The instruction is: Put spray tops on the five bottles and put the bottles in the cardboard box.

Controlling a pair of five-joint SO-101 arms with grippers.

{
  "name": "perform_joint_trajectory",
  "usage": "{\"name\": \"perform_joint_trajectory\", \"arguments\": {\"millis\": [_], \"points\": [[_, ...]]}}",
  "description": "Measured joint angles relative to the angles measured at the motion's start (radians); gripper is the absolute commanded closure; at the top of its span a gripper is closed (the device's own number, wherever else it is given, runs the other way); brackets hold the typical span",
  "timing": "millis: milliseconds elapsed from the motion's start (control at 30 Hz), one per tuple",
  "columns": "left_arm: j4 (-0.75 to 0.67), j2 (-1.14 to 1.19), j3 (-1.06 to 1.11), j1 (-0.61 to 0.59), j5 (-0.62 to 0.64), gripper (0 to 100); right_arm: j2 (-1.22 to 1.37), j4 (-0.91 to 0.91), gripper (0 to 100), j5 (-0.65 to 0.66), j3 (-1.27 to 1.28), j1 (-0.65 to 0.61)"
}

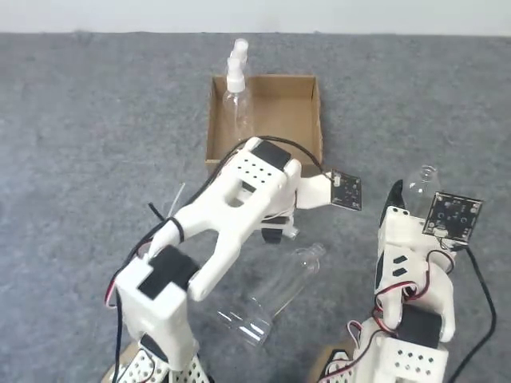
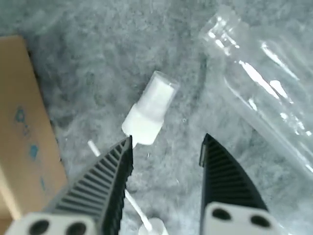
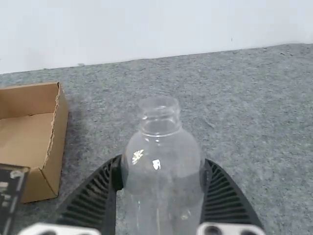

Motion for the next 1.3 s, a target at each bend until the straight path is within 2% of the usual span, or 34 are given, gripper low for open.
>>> {"name": "perform_joint_trajectory", "arguments": {"millis": [333,600,967,1300], "points": [[-0.032,0.023,0.000,0.034,0.000,79,0.000,0.000,89.9,0.000,0.000,0.000],[-0.118,0.023,0.020,0.061,0.015,79,0.000,0.000,89.9,0.000,0.000,0.000],[-0.126,0.143,0.018,0.074,0.031,87,0.000,0.000,89.9,0.000,0.000,0.000],[-0.124,0.146,0.012,0.078,0.041,95,0.000,0.000,89.9,0.000,0.000,0.000]]}}
